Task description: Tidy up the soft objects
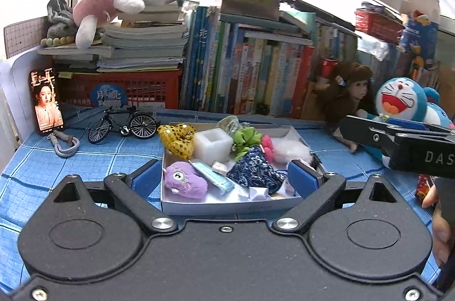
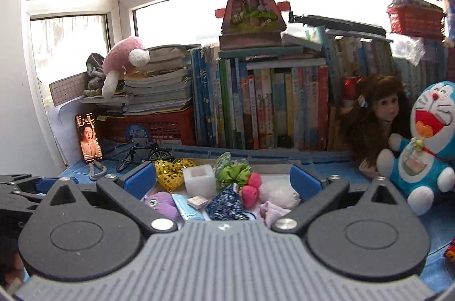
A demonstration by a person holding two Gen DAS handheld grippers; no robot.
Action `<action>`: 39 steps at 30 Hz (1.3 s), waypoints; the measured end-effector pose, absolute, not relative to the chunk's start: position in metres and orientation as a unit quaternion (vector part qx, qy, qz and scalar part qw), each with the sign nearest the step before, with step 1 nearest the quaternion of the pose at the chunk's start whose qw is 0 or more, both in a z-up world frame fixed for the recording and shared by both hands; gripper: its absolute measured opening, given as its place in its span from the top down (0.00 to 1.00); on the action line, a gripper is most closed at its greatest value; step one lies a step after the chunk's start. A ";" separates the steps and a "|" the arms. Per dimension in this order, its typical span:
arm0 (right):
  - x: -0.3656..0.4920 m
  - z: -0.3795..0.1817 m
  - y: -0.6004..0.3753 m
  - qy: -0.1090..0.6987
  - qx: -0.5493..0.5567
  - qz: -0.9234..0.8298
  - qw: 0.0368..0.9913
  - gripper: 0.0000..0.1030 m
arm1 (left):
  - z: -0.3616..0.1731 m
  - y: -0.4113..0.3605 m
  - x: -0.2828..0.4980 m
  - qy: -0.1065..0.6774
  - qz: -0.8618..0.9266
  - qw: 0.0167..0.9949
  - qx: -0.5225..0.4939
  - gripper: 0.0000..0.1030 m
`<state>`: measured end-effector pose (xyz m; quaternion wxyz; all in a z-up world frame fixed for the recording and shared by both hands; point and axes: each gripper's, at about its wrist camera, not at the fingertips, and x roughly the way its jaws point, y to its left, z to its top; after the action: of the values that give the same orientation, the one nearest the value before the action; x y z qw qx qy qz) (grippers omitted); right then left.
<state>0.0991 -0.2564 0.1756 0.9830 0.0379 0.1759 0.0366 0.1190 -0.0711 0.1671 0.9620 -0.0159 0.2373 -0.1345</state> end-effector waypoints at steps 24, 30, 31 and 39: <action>0.020 0.137 -0.253 0.106 0.016 0.013 0.994 0.00 | 0.129 -0.062 0.039 0.211 -0.136 0.967 -0.037 0.06; 0.004 0.125 -0.246 0.093 0.002 0.001 0.996 0.00 | 0.117 -0.050 0.029 0.211 -0.117 0.969 -0.050 0.06; 0.002 0.123 -0.245 0.092 0.001 0.000 0.996 0.00 | 0.115 -0.049 0.027 0.211 -0.114 0.970 -0.049 0.05; -0.023 0.099 -0.238 0.085 0.004 -0.010 0.996 0.00 | 0.095 -0.037 -0.002 0.196 -0.088 0.976 -0.035 0.05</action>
<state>-0.0226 -0.2381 0.0990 0.9963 0.0036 0.0854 -0.0101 -0.0016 -0.0367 0.0954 0.9761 -0.0352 0.1956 -0.0877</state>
